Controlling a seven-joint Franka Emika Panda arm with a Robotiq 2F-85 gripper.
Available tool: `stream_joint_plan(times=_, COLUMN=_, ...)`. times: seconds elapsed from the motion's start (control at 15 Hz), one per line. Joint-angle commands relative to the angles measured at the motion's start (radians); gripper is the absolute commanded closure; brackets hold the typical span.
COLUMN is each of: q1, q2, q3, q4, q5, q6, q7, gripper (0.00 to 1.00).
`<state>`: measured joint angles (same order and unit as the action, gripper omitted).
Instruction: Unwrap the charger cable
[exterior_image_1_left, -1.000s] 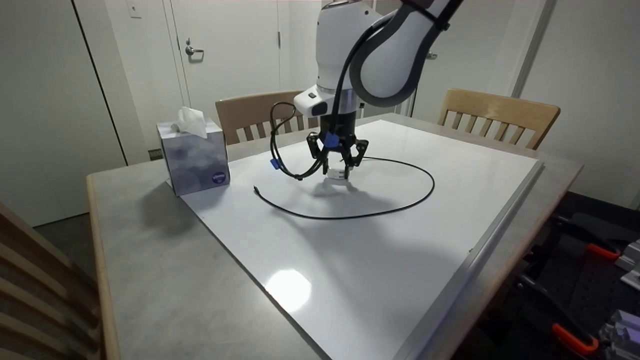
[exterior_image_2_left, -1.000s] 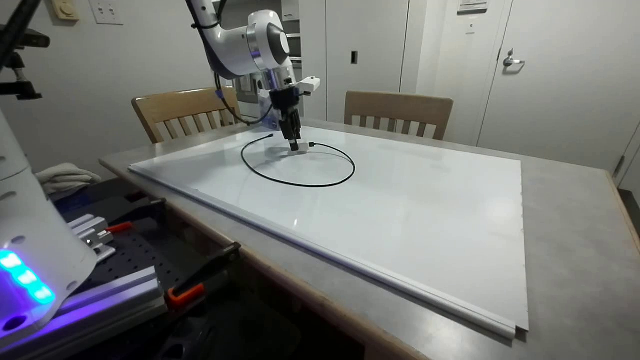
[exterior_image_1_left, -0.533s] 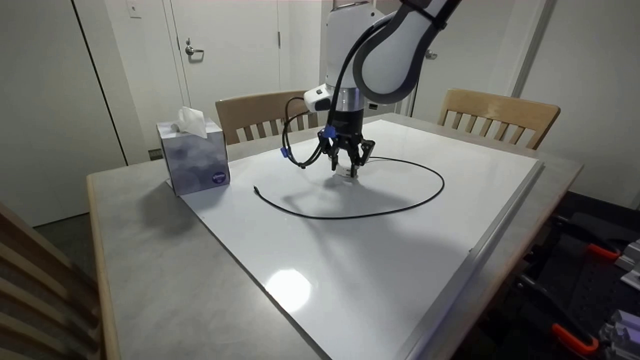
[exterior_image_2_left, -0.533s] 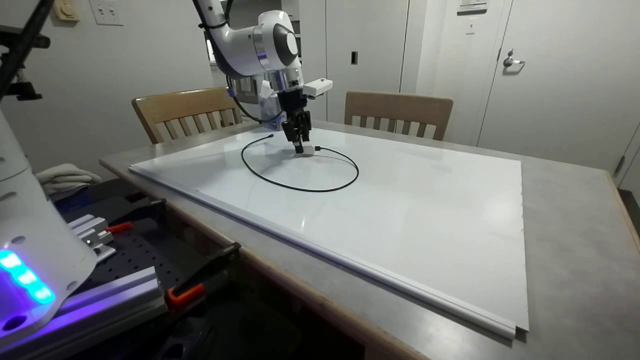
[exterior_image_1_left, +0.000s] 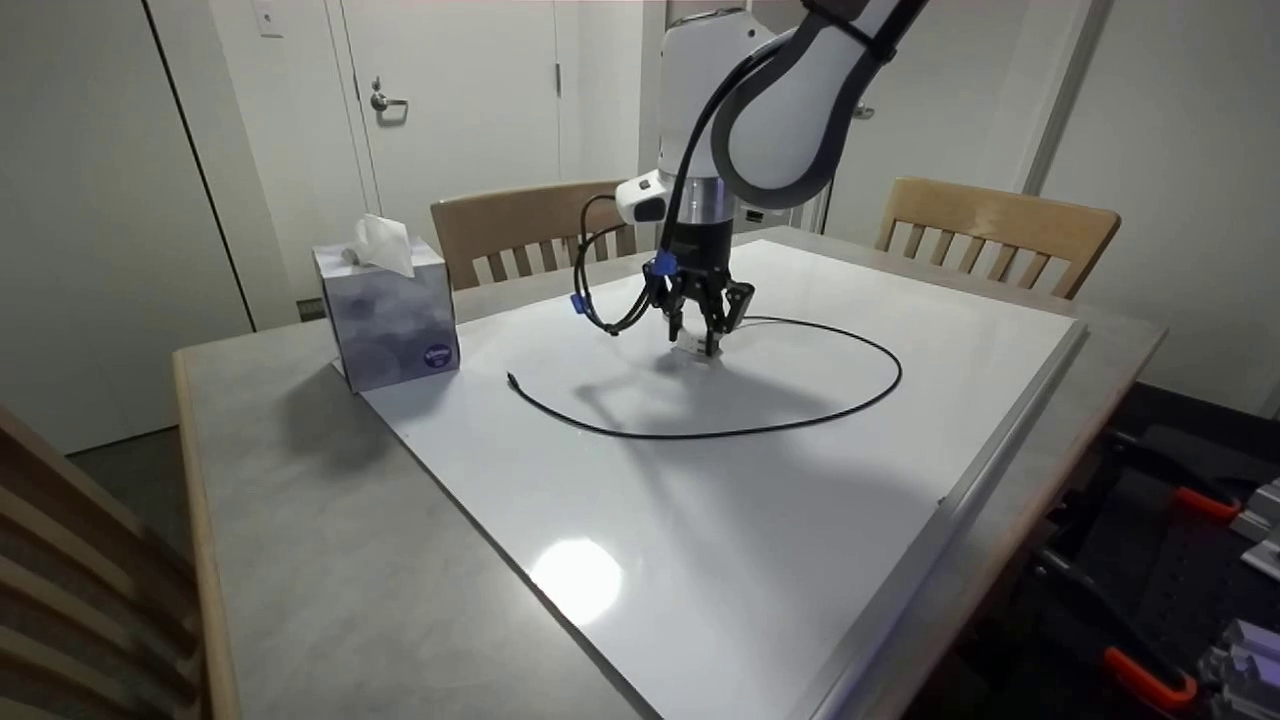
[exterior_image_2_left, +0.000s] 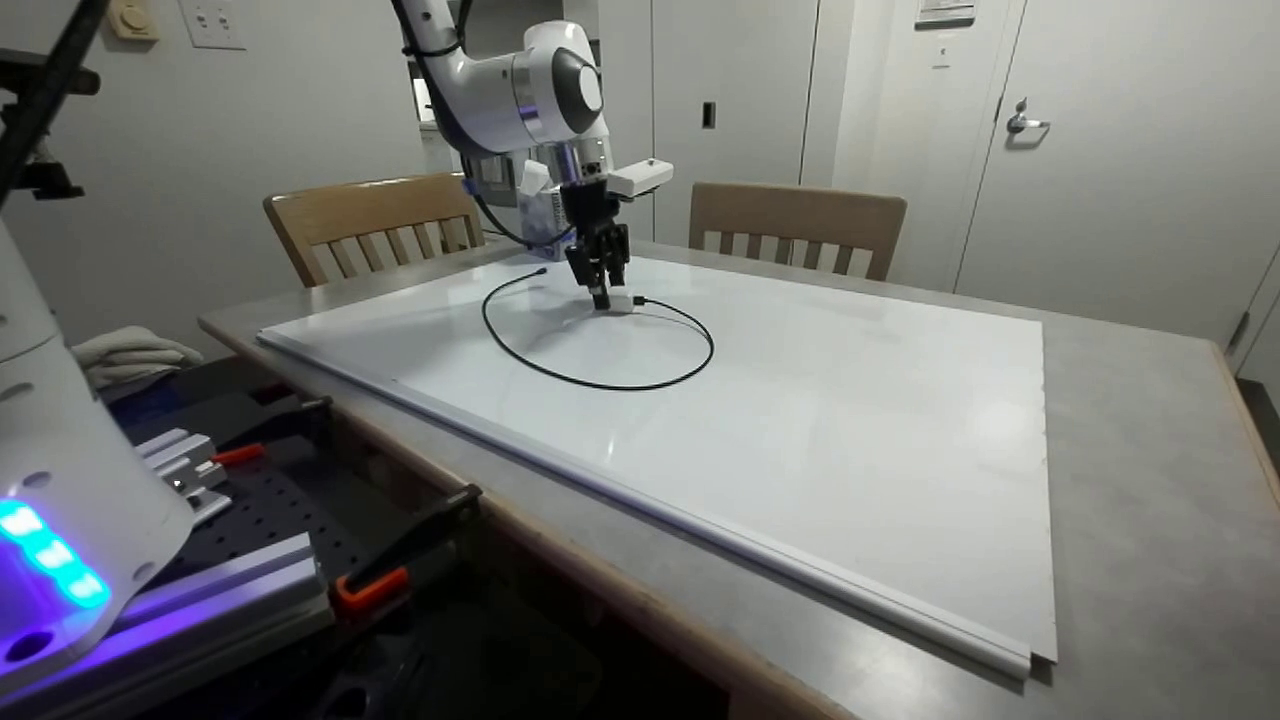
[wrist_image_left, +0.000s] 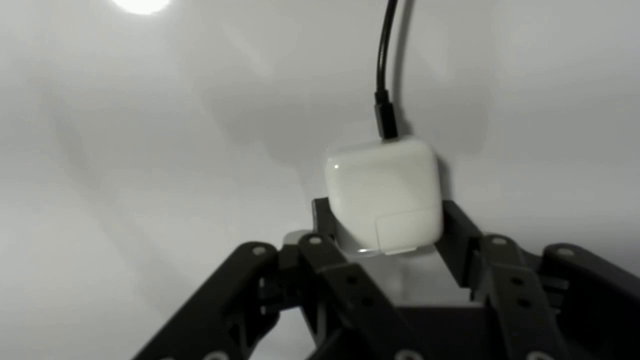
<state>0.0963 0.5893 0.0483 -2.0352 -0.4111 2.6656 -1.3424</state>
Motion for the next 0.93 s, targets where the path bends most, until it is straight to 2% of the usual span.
stream_joint_plan(times=0.0, q1=-0.027, q2=0.000, q3=0.016, q4=0.003, q5=0.017, q6=-0.026, q7=0.020, gripper=0.72)
stream_joint_plan(times=0.27, q1=-0.063, q2=-0.017, q3=0.001, q4=-0.022, q5=0.087, q6=-0.077, q7=0.139, gripper=0.72)
stream_joint_plan(times=0.53, q1=-0.133, q2=-0.032, q3=-0.016, q4=-0.101, q5=0.135, q6=-0.009, q7=0.251, gripper=0.72)
stream_joint_plan(times=0.6, q1=-0.104, q2=-0.019, q3=0.006, q4=-0.023, q5=0.104, q6=-0.055, q7=0.227, gripper=0.72)
stream_joint_plan(times=0.67, q1=-0.114, q2=-0.024, q3=0.004, q4=-0.029, q5=0.102, q6=-0.052, q7=0.232, gripper=0.47)
stream_joint_plan(times=0.87, q1=-0.113, q2=-0.023, q3=0.008, q4=-0.028, q5=0.101, q6=-0.053, q7=0.231, gripper=0.47)
